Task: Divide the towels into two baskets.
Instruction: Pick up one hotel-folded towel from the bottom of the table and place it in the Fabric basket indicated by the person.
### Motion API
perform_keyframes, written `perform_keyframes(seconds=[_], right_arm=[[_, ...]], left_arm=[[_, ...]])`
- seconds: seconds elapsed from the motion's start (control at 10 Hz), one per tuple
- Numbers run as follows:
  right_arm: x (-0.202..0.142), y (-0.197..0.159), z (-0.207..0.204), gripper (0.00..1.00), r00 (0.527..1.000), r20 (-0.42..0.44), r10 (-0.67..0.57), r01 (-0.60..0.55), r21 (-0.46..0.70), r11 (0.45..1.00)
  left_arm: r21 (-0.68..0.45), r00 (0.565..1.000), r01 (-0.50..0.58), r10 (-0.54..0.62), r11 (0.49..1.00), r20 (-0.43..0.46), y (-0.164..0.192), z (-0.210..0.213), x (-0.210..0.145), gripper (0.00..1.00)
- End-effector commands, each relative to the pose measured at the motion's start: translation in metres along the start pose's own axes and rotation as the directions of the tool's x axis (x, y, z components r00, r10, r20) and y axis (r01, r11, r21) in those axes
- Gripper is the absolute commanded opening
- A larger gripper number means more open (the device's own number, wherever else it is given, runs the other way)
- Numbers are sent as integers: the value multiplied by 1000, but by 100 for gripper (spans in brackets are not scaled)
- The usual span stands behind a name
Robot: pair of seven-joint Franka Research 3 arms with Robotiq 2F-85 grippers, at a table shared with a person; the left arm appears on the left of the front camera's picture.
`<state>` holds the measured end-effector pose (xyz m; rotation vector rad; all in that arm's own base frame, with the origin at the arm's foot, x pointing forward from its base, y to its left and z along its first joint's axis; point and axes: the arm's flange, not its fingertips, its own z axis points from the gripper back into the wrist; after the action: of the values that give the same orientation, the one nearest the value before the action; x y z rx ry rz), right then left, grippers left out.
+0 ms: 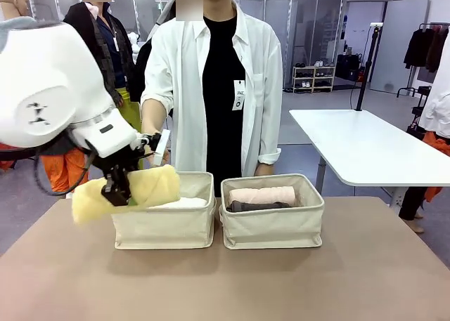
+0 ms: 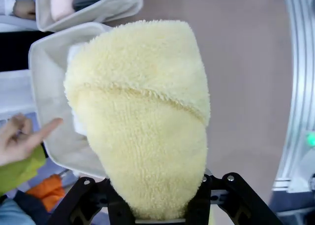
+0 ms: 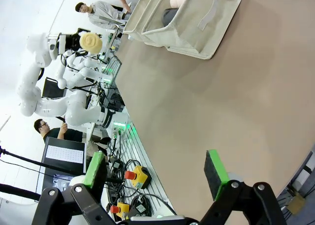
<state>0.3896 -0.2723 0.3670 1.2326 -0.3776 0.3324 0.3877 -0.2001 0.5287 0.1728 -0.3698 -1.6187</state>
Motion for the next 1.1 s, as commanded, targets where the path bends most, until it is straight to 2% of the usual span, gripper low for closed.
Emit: perform_keyframes(seconds=[0.0,0.3,0.5,0.8,0.9,1.0], right_arm=[[-1,3,-4,100,1000,7,2,-2,-10,1000],[-1,3,-4,100,1000,7,2,-2,-10,1000],[-1,3,-4,100,1000,7,2,-2,-10,1000],[-1,3,-4,100,1000,7,2,-2,-10,1000],[-1,3,-4,100,1000,7,2,-2,-10,1000],[-1,3,-4,100,1000,7,2,-2,-10,1000]], left_arm=[[70,998,57,-54,996,-37,51,-31,12,34],[51,983,137,-129,989,-131,110,-75,9,34],[44,982,102,-94,994,-166,147,-96,4,34],[-35,978,92,-97,995,-185,176,-131,4,34],[-45,985,68,-74,997,-156,183,-135,5,34],[-61,983,76,-85,995,-162,183,-139,7,64]])
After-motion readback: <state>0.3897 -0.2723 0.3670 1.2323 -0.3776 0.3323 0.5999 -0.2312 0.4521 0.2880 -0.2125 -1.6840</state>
